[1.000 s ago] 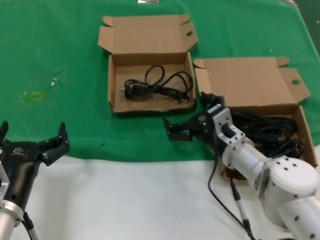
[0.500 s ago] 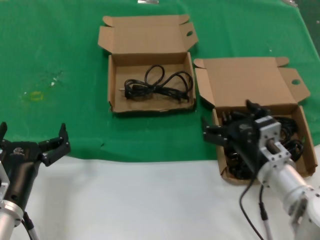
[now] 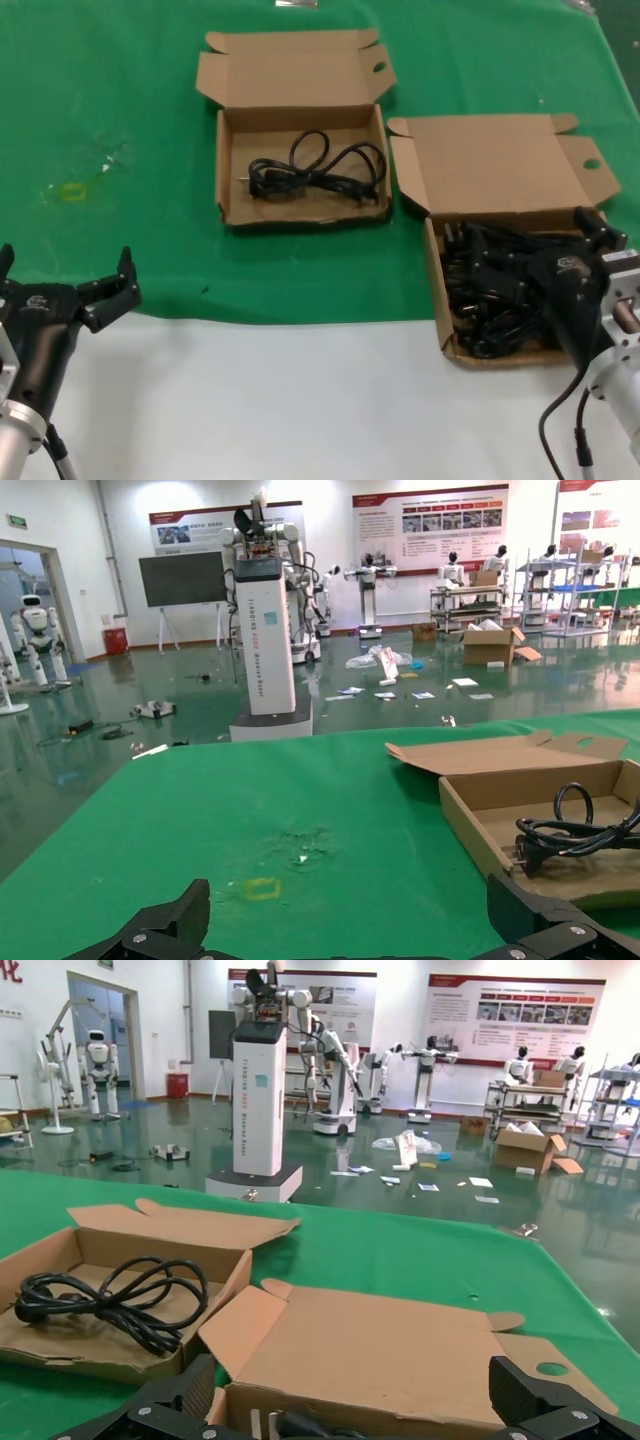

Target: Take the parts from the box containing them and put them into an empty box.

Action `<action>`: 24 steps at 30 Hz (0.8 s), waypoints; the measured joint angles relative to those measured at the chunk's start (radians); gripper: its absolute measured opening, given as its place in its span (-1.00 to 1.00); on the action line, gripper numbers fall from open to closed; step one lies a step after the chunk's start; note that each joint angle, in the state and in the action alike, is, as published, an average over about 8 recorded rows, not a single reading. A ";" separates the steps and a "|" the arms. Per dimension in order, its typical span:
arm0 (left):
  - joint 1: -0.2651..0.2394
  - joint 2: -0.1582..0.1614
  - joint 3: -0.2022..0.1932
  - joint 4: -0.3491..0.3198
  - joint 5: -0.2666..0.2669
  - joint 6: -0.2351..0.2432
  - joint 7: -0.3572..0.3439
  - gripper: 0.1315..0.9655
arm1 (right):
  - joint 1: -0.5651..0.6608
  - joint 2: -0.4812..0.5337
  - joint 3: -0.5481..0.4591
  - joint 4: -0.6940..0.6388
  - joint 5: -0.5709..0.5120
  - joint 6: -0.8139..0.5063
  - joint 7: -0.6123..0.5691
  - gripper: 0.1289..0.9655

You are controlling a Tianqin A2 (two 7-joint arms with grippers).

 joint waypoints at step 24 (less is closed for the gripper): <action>0.000 0.000 0.000 0.000 0.000 0.000 0.000 1.00 | -0.003 0.001 0.002 0.004 -0.001 0.001 0.002 1.00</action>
